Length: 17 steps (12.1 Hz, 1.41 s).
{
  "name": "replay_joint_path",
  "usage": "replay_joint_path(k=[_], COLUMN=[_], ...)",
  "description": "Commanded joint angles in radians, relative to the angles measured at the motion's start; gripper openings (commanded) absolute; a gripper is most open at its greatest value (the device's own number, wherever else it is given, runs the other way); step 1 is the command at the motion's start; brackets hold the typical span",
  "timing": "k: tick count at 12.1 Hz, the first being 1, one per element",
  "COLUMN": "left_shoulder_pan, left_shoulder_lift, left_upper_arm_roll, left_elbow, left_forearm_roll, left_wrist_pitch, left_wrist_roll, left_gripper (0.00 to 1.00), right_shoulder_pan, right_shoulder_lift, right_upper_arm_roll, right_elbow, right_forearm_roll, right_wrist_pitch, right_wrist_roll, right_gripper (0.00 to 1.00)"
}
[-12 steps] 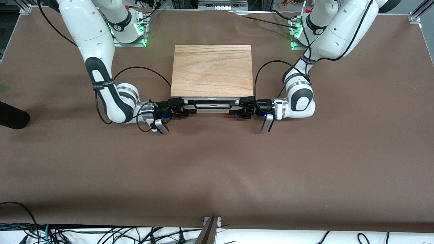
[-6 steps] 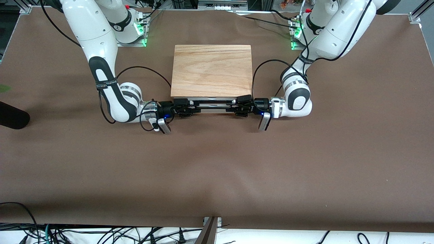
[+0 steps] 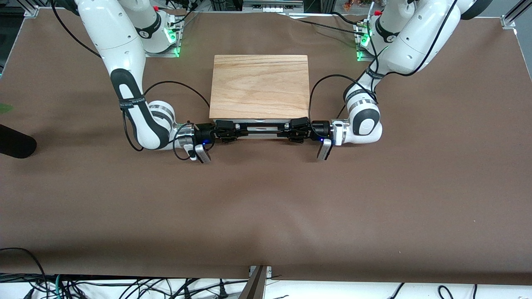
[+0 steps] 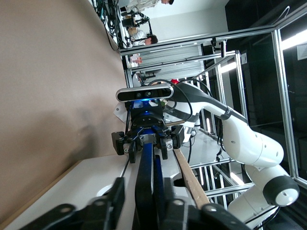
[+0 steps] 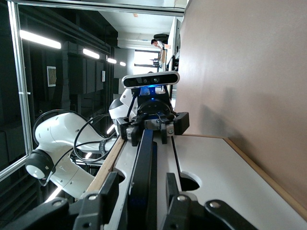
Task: Pull top drawer with both arms simultaneously
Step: 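Hold the black handle with both grippers and begin pulling outward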
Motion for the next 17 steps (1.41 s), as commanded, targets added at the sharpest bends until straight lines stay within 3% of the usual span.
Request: replay_joint_path(k=[1, 3, 5, 6, 7, 17], left_shoulder_pan=[-0.005, -0.005, -0.005, -0.005, -0.005, -0.007], left_shoulder_lift=[-0.006, -0.008, -0.008, -0.008, -0.008, -0.009], left_upper_arm_roll=[-0.029, -0.032, -0.032, -0.032, -0.032, -0.005], left_elbow=[-0.068, -0.078, -0.090, -0.101, -0.102, -0.049], left_forearm_roll=[-0.018, -0.018, -0.018, -0.018, -0.018, -0.007], left_wrist_pitch=[-0.009, -0.009, -0.009, -0.009, -0.009, 0.005], left_wrist_roll=[0.057, 0.057, 0.057, 0.057, 0.057, -0.108], left_gripper=[0.20, 0.19, 0.11, 0.01, 0.00, 0.00], right_shoulder_pan=[0.031, 0.031, 0.031, 0.031, 0.029, 0.011], right_shoulder_lift=[-0.008, -0.007, -0.007, -0.008, -0.008, 0.076], right_upper_arm_roll=[0.000, 0.000, 0.000, 0.000, -0.002, -0.048], right_elbow=[-0.008, -0.008, -0.008, -0.006, -0.003, 0.224], right_forearm_roll=[-0.004, -0.004, -0.004, -0.004, -0.004, -0.003], right_wrist_pitch=[0.003, 0.003, 0.003, 0.005, 0.005, 0.034], right_wrist_roll=[-0.019, -0.020, -0.020, -0.020, -0.019, 0.098], right_gripper=[0.36, 0.19, 0.16, 0.16, 0.16, 0.16])
